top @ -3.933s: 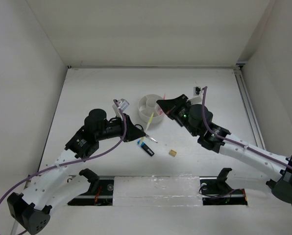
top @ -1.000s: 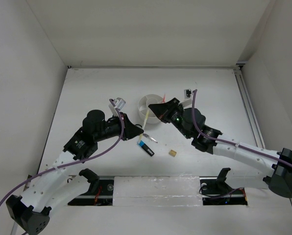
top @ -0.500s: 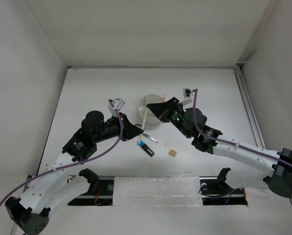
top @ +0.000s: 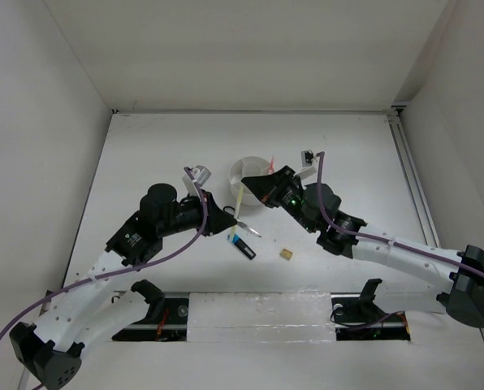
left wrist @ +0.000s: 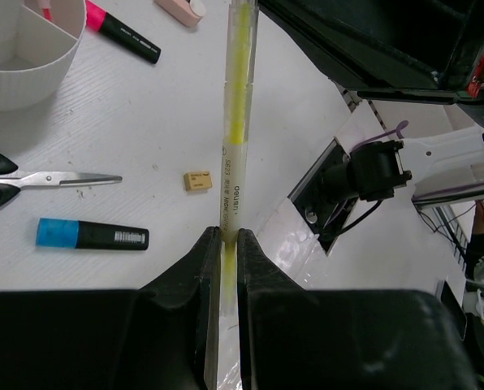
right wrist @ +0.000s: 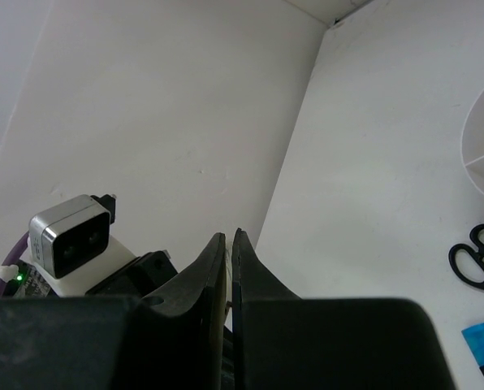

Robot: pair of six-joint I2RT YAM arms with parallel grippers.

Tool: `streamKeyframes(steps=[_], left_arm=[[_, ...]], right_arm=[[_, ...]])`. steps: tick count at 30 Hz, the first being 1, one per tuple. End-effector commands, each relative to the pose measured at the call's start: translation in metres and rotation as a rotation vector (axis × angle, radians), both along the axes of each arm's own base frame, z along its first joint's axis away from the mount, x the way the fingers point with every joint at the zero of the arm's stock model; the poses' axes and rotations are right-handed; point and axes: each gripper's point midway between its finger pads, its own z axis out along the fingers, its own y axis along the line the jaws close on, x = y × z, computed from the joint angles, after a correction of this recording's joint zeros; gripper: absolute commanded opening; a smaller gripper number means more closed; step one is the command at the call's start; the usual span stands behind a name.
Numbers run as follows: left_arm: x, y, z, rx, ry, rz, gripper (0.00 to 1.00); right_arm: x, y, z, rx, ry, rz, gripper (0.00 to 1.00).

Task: Sort the stationery into containers
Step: Close the pen cap on the pen.

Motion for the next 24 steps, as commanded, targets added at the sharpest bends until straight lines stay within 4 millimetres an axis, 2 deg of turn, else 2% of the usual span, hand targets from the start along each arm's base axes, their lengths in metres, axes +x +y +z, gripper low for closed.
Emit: streamKeyframes(steps=[1,13,16,24], left_arm=[[0.024,0.000,0.054,-0.087,-0.180,0.075,0.00],[0.022,-0.001,0.052,-0.090,-0.178,0.057,0.00],[0.022,-0.001,0.048,-0.085,-0.171,0.057,0.00],[0.020,0.002,0.053,-0.090,-0.195,0.065,0.00]], right_arm=[[-0.035,0.018,-0.004,-0.014,0.002,0.152,0.00],[-0.035,0.019,0.004,-0.013,-0.036,0.161,0.00],[-0.033,0.019,0.014,-0.003,-0.053,0.151,0.00],[-0.034,0.027,0.010,-0.011,-0.049,0.178,0.00]])
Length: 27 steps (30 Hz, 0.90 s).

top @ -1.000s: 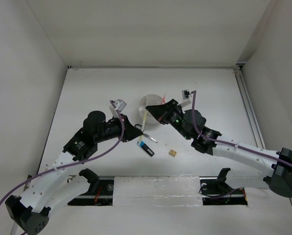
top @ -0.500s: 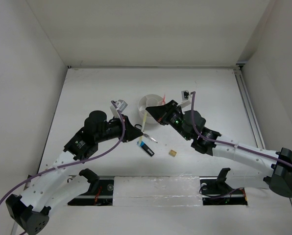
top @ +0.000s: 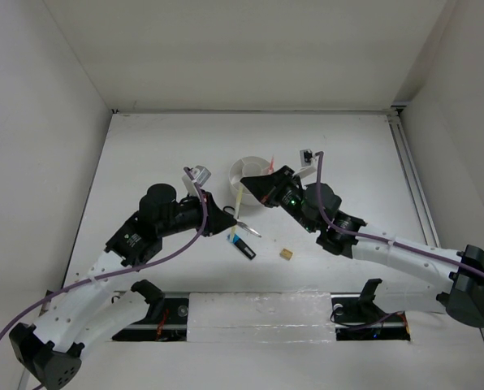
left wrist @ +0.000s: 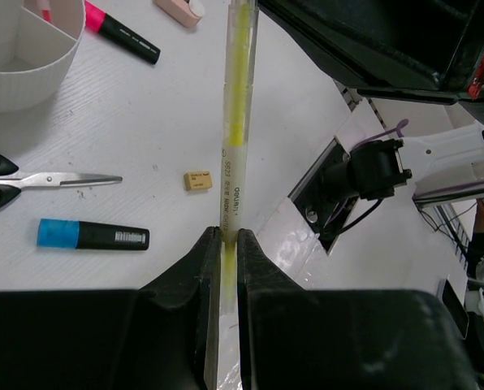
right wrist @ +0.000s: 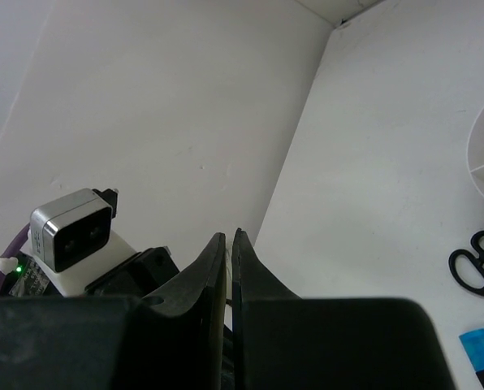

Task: Sort the stationery into containers
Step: Close the pen cap on the pen.

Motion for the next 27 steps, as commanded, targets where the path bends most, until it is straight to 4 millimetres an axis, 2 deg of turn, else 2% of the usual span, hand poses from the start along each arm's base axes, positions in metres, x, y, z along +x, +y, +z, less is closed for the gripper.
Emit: streamKeyframes(steps=[1,3,4,5,6,7,15,19,23,27], left_arm=[[0.021,0.001,0.053,-0.093,-0.192,0.069,0.00],[0.021,-0.001,0.050,-0.089,-0.182,0.058,0.00],[0.021,-0.001,0.050,-0.089,-0.182,0.058,0.00],[0.020,-0.002,0.050,-0.091,-0.181,0.049,0.00],[0.020,-0.002,0.050,-0.091,-0.181,0.049,0.00],[0.020,-0.002,0.050,-0.091,-0.181,0.049,0.00],[0.018,-0.002,0.048,-0.088,-0.173,0.040,0.00],[0.025,0.000,0.045,-0.074,-0.170,0.075,0.00],[0.031,0.001,0.042,-0.062,-0.165,0.100,0.00],[0.033,-0.001,0.041,-0.065,-0.155,0.103,0.00]], right_arm=[[-0.033,0.025,0.007,0.001,-0.018,0.162,0.05],[-0.034,0.026,0.010,0.009,-0.024,0.171,0.11],[-0.035,0.023,0.015,0.018,-0.031,0.171,0.17],[-0.035,0.023,0.014,0.011,-0.039,0.171,0.27],[-0.035,0.023,0.014,0.011,-0.039,0.171,0.30],[-0.036,0.021,0.024,0.028,-0.052,0.171,0.33],[-0.037,0.017,0.032,0.039,-0.070,0.160,0.46],[-0.039,0.007,0.041,0.055,-0.091,0.141,0.64],[-0.038,-0.006,0.043,0.039,-0.099,0.104,0.73],[-0.037,-0.015,0.040,0.028,-0.101,0.068,0.75]])
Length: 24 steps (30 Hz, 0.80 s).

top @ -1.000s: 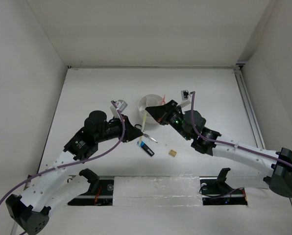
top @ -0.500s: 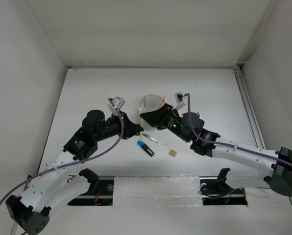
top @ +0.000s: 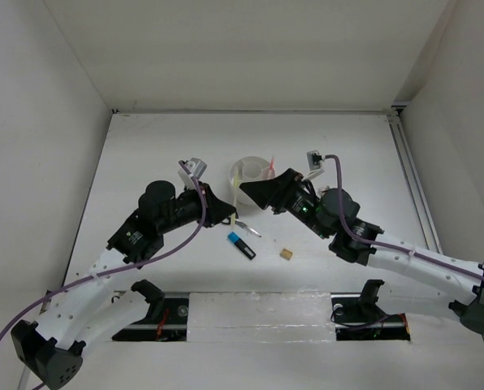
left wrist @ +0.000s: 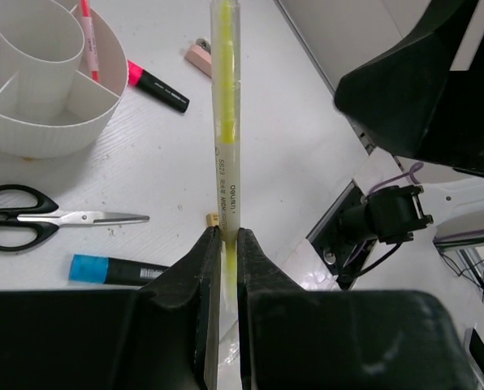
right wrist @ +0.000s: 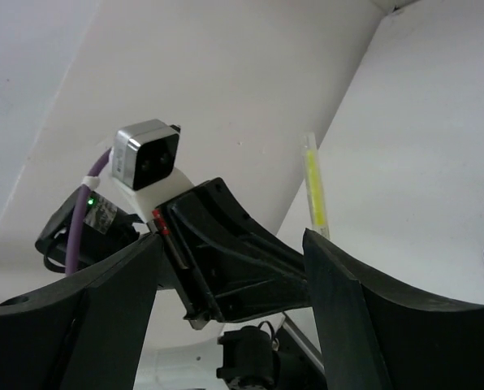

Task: Sort the stationery into containers
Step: Close the pen cap on the pen, then place the pen in the storage box.

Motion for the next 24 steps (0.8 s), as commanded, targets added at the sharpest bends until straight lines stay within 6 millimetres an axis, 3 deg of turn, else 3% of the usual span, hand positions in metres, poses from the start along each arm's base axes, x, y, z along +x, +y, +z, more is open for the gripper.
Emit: streamKeyframes(steps=[1,4,9,15,16,17,19,24], left_arm=[[0.010,-0.003,0.029,-0.047,-0.080,0.015,0.00],[0.013,-0.003,0.027,-0.051,-0.074,0.030,0.00],[0.027,-0.002,0.023,-0.033,-0.070,0.081,0.00],[0.060,-0.011,0.047,-0.084,-0.160,0.151,0.00],[0.066,-0.012,0.050,-0.084,-0.195,0.160,0.00],[0.074,-0.015,0.050,-0.082,-0.211,0.169,0.00],[0.086,-0.018,0.069,-0.107,-0.312,0.179,0.00],[0.119,-0.039,0.072,-0.103,-0.417,0.171,0.00]], right_arm=[[0.001,-0.009,0.009,0.007,-0.025,-0.041,0.76],[0.001,-0.012,0.006,-0.012,-0.023,-0.053,0.76],[0.002,-0.038,0.012,-0.022,-0.044,-0.130,0.77],[0.008,-0.069,-0.006,-0.122,-0.064,-0.216,0.77],[0.007,-0.078,0.001,-0.121,-0.090,-0.229,0.77],[0.006,-0.084,-0.006,-0.145,-0.085,-0.239,0.78],[0.008,-0.102,0.001,-0.145,-0.103,-0.276,0.78],[0.002,-0.126,-0.005,-0.171,-0.098,-0.312,0.78]])
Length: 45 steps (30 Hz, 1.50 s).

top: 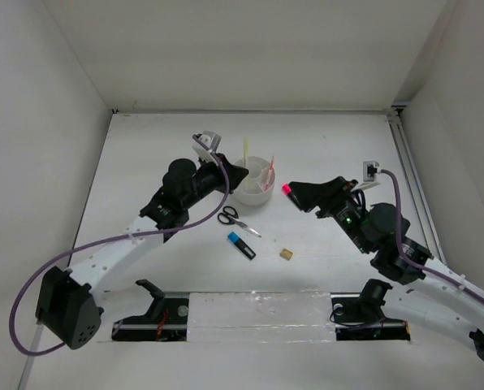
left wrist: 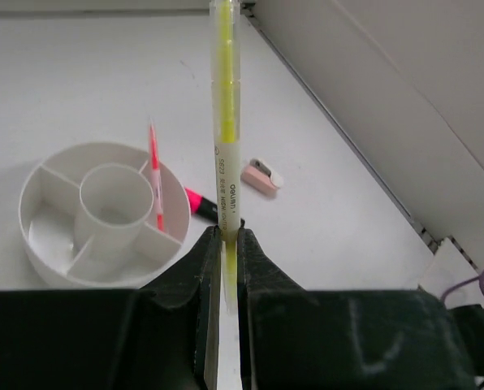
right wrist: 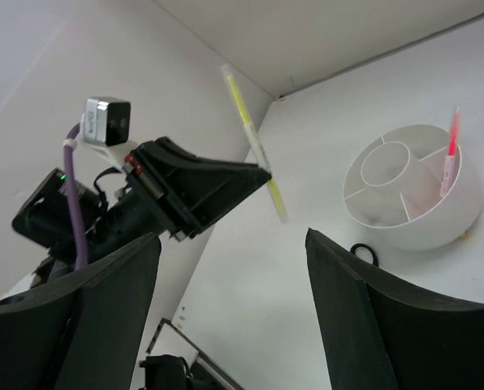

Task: Sort the stationery into containers
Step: Place the pen in the storage box.

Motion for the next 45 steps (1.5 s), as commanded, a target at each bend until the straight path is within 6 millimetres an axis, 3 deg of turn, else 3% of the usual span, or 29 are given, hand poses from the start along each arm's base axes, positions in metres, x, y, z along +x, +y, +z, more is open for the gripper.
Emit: streamKeyframes(steps=[1,7,10,19,24,25,28,30,31,33,45], left_arm=[[0.027,-0.016,0.061,-0.079,-0.235,-0.006,0.00],[0.046,-0.066,0.042,0.037,-0.264,-0.028,0.00],[0.058,-0.072,0.031,0.060,-0.253,-0.016,0.00],[0.076,-0.076,0.010,0.067,-0.297,0.028,0.00],[0.082,-0.086,-0.015,0.090,-0.269,0.003,0.00],[0.084,-0.085,-0.012,0.084,-0.278,0.017,0.00],[0.087,-0.082,-0.030,0.095,-0.267,0.041,0.00],[0.088,-0.080,-0.025,0.079,-0.286,0.057,0.00],[0.088,-0.080,-0.035,0.092,-0.271,0.054,0.00],[0.088,-0.080,-0.033,0.086,-0.278,0.055,0.00],[0.094,-0.082,-0.065,0.115,-0.261,0.060,0.00]], right_arm=[[-0.002,-0.017,-0.009,-0.048,-0.002,-0.034,0.78],[-0.008,-0.029,-0.019,-0.076,0.019,-0.042,0.78],[-0.010,-0.034,-0.022,-0.086,0.027,-0.051,0.78],[-0.012,-0.043,-0.027,-0.100,0.028,-0.072,0.79],[-0.012,-0.047,-0.032,-0.132,0.043,-0.090,0.81],[-0.011,-0.047,-0.032,-0.132,0.043,-0.090,0.81],[-0.012,-0.051,-0.027,-0.123,0.037,-0.099,0.81],[-0.012,-0.051,-0.027,-0.123,0.037,-0.099,0.81],[-0.011,-0.051,-0.031,-0.130,0.043,-0.099,0.81],[-0.011,-0.051,-0.031,-0.131,0.043,-0.099,0.82],[-0.011,-0.047,-0.044,-0.152,0.068,-0.089,0.82]])
